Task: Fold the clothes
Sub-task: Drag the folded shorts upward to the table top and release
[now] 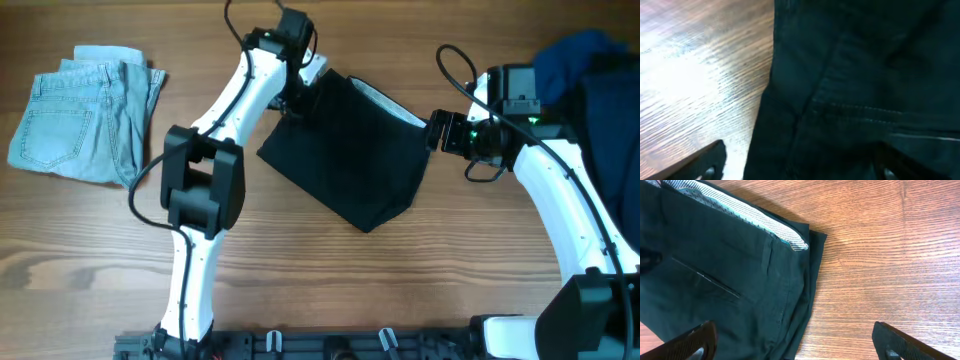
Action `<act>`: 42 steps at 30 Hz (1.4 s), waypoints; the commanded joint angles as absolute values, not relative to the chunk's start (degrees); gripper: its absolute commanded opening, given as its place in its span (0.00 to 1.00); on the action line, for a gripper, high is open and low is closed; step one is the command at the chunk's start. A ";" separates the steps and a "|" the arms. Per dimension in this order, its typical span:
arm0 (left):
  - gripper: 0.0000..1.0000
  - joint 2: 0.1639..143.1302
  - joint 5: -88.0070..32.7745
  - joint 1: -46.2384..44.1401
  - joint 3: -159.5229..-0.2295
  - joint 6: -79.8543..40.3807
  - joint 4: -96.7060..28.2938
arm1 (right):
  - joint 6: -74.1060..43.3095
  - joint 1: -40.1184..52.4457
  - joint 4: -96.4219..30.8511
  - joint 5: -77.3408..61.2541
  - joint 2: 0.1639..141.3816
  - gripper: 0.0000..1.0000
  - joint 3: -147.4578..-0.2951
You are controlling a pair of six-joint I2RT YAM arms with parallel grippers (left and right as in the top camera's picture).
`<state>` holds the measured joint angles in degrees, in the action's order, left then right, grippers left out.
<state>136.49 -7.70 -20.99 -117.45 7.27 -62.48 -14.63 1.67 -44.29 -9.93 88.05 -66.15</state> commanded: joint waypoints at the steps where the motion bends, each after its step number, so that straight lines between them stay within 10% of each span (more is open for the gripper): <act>1: 0.71 140.49 -6.94 -20.73 -116.25 8.10 -62.24 | -14.09 1.74 -44.16 -8.32 87.64 0.99 -66.41; 7: 0.04 142.21 1.96 -18.39 -116.22 -15.07 -64.29 | -14.06 1.74 -43.94 -8.32 87.74 0.99 -66.41; 11: 0.04 142.21 -2.68 -11.42 -116.22 -40.14 -71.05 | -14.06 1.74 -43.75 -8.32 87.74 0.99 -66.39; 16: 0.04 142.21 -17.61 -6.52 -116.22 -41.71 -71.44 | -14.09 1.74 -43.53 -8.34 87.74 0.99 -66.37; 18: 0.20 142.21 -18.24 -7.01 -116.25 -41.01 -71.83 | -14.09 1.74 -43.51 -8.32 87.74 0.99 -66.37; 20: 0.99 142.21 -18.39 -7.99 -116.25 -30.46 -72.79 | -14.09 1.74 -43.48 -8.34 87.74 1.00 -66.37; 32: 1.00 127.46 1.30 -5.76 -116.68 -16.60 -74.67 | -14.09 1.74 -43.48 -8.32 87.74 1.00 -66.37; 34: 0.81 127.22 -1.39 -5.08 -116.57 -13.19 -75.83 | -14.09 1.74 -43.48 -8.34 87.74 1.00 -66.37; 36: 0.22 127.50 0.32 -4.38 -115.18 -13.19 -77.14 | -14.09 1.74 -43.48 -8.34 87.74 1.00 -66.37; 37: 0.09 127.50 1.23 -4.19 -114.39 -13.21 -77.43 | -14.11 1.74 -43.48 -8.32 87.74 1.00 -66.37; 42: 0.04 127.52 3.05 -3.64 -105.36 -13.26 -74.24 | -14.09 1.74 -43.51 -8.34 87.74 1.00 -66.37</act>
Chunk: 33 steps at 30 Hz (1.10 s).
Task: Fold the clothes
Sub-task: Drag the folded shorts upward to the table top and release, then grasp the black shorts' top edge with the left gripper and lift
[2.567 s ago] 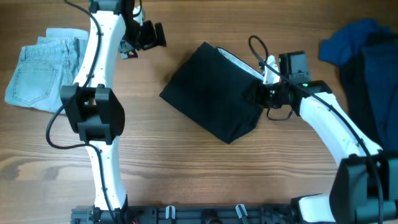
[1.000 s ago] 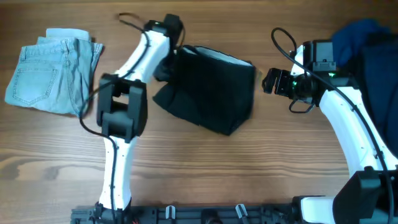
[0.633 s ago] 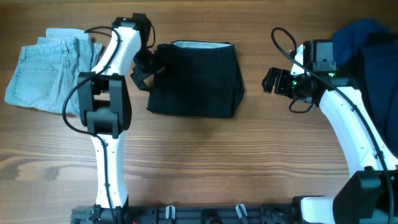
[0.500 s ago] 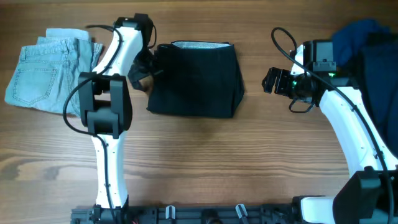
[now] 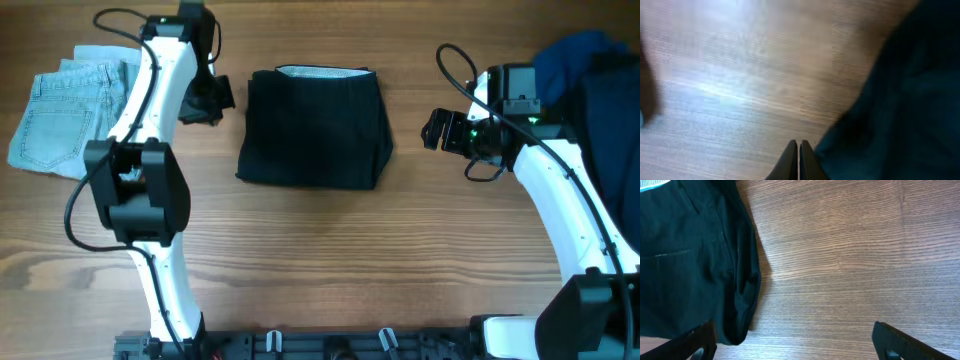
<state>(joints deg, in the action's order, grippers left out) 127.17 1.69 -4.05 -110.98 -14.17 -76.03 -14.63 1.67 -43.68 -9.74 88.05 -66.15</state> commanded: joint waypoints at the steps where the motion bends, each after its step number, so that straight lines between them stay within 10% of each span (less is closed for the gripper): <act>1: 0.04 127.52 2.63 -3.73 -103.77 -13.26 -73.19 | -14.11 1.74 -43.48 -8.34 87.74 0.99 -66.37; 25: 0.04 126.52 -23.88 -35.81 -98.08 -13.63 -68.58 | -14.09 1.74 -43.48 -8.34 87.74 0.99 -66.37; 28: 0.30 125.56 -19.75 -31.81 -111.42 -12.03 -76.75 | -14.09 1.74 -43.48 -8.34 87.74 1.00 -66.37; 30: 0.91 125.56 -14.68 -28.60 -118.43 -11.90 -78.26 | -14.11 1.74 -43.48 -8.32 87.74 1.00 -66.37; 33: 1.00 125.75 -9.72 -23.75 -120.20 -4.95 -69.56 | -14.11 1.74 -43.48 -8.32 87.74 0.99 -66.37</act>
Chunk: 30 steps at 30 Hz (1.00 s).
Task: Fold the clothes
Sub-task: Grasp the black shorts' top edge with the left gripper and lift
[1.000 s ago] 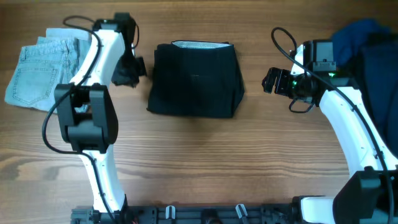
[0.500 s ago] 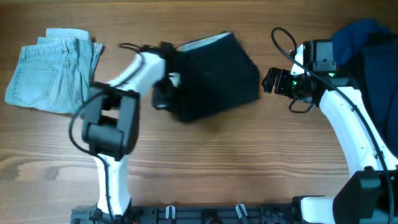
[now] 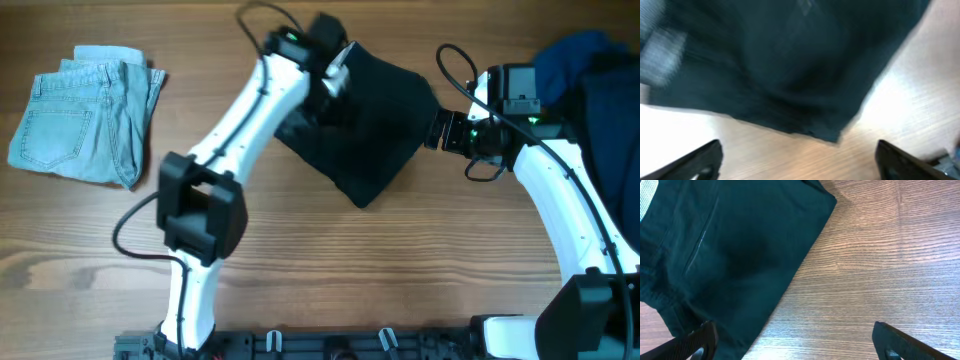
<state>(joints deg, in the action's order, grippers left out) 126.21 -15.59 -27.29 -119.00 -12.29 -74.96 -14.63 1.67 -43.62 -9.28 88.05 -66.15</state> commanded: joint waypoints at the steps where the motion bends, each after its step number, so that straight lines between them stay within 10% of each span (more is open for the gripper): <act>1: 1.00 126.21 -9.74 -22.83 -120.20 -3.33 -67.68 | -14.11 1.74 -43.48 -8.34 87.74 1.00 -66.37; 22: 1.00 143.65 -18.44 -21.02 -120.16 7.25 -58.48 | -14.11 1.74 -43.51 -8.32 87.74 0.99 -66.37; 24: 0.90 143.65 -18.44 -21.15 -120.16 7.05 -59.16 | -14.09 1.74 -43.48 -8.32 87.74 0.99 -66.37; 26: 0.54 143.65 -18.44 -21.28 -120.16 7.07 -62.26 | -14.09 1.74 -43.48 -8.34 87.74 0.99 -66.37; 30: 0.56 143.65 -18.41 -21.67 -120.16 7.05 -63.90 | -14.09 1.74 -43.48 -8.34 87.74 1.00 -66.37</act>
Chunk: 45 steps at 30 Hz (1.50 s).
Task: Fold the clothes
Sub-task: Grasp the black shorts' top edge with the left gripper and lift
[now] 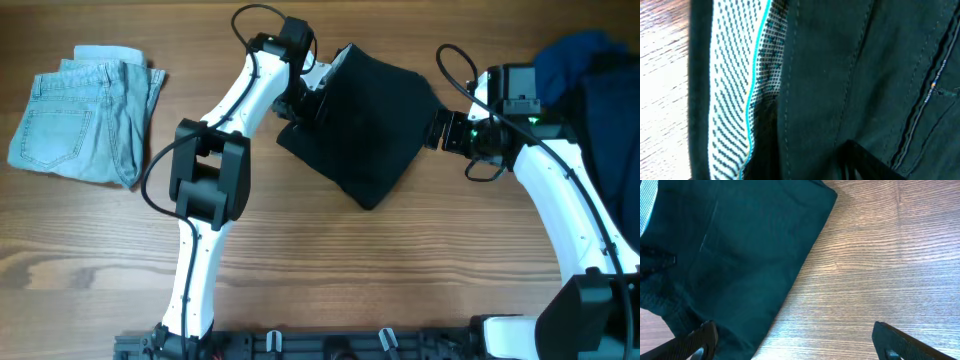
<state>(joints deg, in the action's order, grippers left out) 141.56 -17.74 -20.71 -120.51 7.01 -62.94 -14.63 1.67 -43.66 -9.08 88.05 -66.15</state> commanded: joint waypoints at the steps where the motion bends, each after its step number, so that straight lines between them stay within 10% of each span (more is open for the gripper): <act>1: 0.52 143.65 -18.39 -22.00 -120.16 7.05 -63.86 | -14.09 1.74 -43.48 -8.32 87.74 1.00 -66.37; 5: 0.34 143.65 -13.69 -23.55 -120.16 3.05 -63.35 | -14.11 1.74 -43.48 -8.32 87.74 0.99 -66.37; 9: 0.79 143.70 -9.28 -24.82 -120.11 -5.19 -62.11 | -14.09 1.74 -43.48 -8.32 87.74 1.00 -66.37; 20: 1.00 140.68 -7.35 -24.64 -122.69 -12.93 -54.94 | -14.11 1.74 -43.48 -8.32 87.74 1.00 -66.37; 36: 0.99 147.70 -2.42 -27.77 -122.45 -12.45 -50.63 | -14.09 1.74 -43.48 -8.34 87.74 0.99 -66.37; 45: 0.59 147.89 0.54 -27.92 -122.13 -12.45 -52.53 | -14.11 1.74 -43.48 -8.32 87.74 0.99 -66.37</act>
<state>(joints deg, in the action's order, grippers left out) 143.74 -0.64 -27.73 -123.09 -11.90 -51.46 -14.63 1.67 -43.66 -8.91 88.05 -66.15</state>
